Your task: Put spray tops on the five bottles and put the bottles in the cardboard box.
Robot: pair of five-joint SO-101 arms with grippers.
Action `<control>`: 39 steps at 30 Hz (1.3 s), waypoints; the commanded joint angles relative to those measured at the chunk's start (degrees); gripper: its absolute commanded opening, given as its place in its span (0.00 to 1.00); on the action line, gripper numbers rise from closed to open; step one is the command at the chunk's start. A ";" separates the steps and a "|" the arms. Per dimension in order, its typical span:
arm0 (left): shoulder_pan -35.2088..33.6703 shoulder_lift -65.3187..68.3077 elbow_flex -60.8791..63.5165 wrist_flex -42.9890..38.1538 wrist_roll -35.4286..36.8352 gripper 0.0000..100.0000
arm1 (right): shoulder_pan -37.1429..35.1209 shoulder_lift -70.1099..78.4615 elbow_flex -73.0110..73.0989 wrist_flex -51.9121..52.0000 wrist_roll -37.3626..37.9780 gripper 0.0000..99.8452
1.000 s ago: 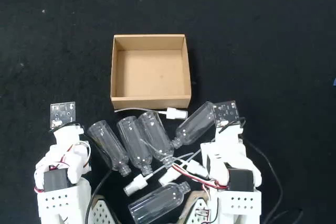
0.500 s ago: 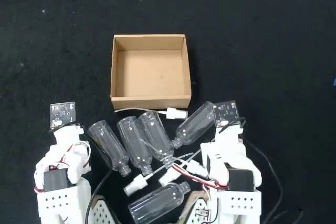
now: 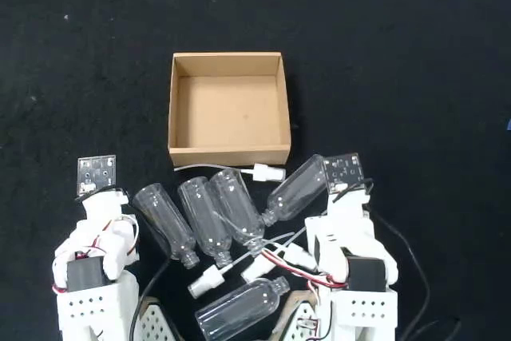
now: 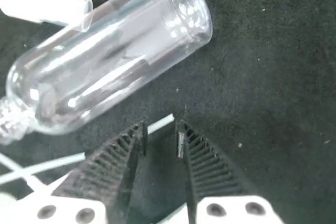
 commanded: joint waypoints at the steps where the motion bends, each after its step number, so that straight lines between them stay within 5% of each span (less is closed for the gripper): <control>1: -0.04 -0.70 -1.27 -1.67 -7.12 0.03 | 0.53 -5.41 -0.66 -4.84 0.18 0.09; 6: -4.00 -0.70 -3.47 -8.97 -22.33 0.03 | 8.35 -5.49 -2.33 -10.11 0.26 0.09; 12: -4.53 -0.70 -6.73 -9.58 -22.95 0.04 | 16.97 -5.41 -3.21 -15.56 6.33 0.09; 16: -6.64 -0.09 -14.37 -8.00 -22.59 0.17 | 19.96 -5.32 -6.11 -15.65 11.25 0.09; 19: -6.73 0.00 -21.67 -2.90 -22.77 0.26 | 19.69 -5.14 -11.82 -10.55 11.43 0.09; 25: -6.73 7.74 -32.13 0.62 -23.03 0.23 | 12.48 -4.97 -23.52 -2.11 10.99 0.09; 34: 3.56 41.93 -50.59 12.57 -22.42 0.26 | 6.95 6.11 -18.24 -9.93 8.18 0.09; 39: 8.13 52.75 -53.05 11.69 -15.30 0.26 | 6.95 9.27 -11.47 -15.47 6.33 0.09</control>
